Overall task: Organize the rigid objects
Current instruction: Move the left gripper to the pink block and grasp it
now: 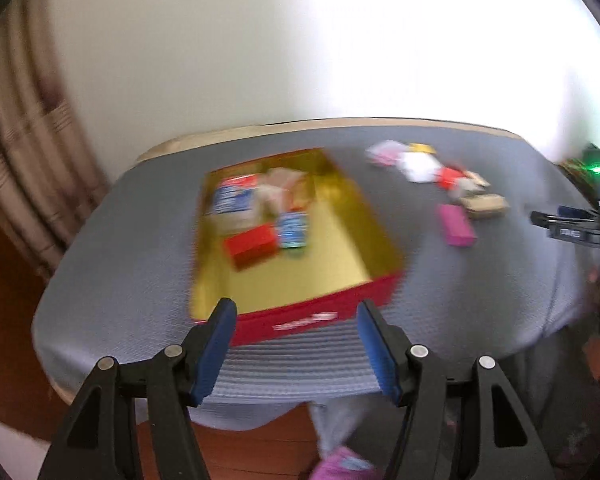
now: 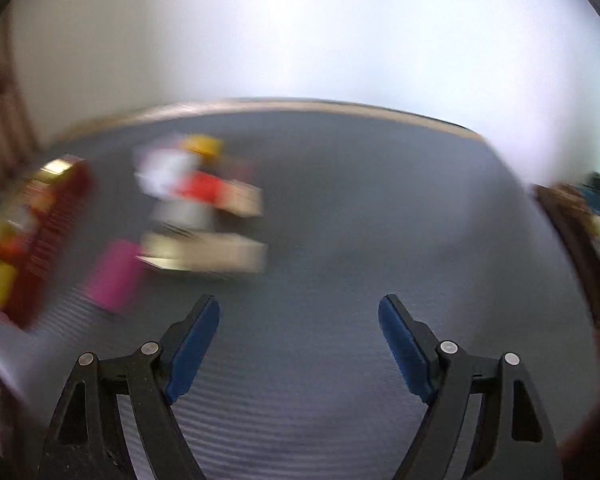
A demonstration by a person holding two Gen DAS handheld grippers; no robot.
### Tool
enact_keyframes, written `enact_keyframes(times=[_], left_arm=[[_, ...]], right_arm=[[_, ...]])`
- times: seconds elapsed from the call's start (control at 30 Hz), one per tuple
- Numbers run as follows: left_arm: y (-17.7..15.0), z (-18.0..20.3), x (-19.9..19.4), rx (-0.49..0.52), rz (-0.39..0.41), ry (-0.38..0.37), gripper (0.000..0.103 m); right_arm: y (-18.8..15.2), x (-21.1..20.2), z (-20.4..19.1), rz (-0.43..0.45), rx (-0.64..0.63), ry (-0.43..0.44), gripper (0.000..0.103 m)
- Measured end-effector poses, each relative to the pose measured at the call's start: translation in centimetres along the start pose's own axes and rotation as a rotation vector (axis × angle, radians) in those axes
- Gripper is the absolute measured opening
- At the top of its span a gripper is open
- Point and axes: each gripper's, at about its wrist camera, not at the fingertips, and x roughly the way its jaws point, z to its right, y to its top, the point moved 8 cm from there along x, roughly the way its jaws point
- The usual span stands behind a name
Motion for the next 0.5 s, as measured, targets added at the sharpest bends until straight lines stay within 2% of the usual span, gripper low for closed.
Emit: enact_keyframes(times=[0.1,0.2,0.27,0.5], left_arm=[[1.4,4.2,-0.1,0.057,-0.012,-0.077,0.064],[3.6,7.9,0.8,0.078,-0.037,-0.157,0.064],[5.2,10.2,2.0,0.089,-0.061,-0.209,0.066],[7.8,14.6,8.3,0.126,-0.16,-0.216,0.066]], right_arm=[[-1.4,0.9,3.5,-0.016,0.017,-0.052,0.08],[-2.2,2.2,6.0,-0.03,0.065,-0.044,0.081],[-2.5,2.3,6.7,-0.021,0.106,-0.026,0.086],[-2.6,2.3,6.8,-0.004,0.11,0.023,0.094]])
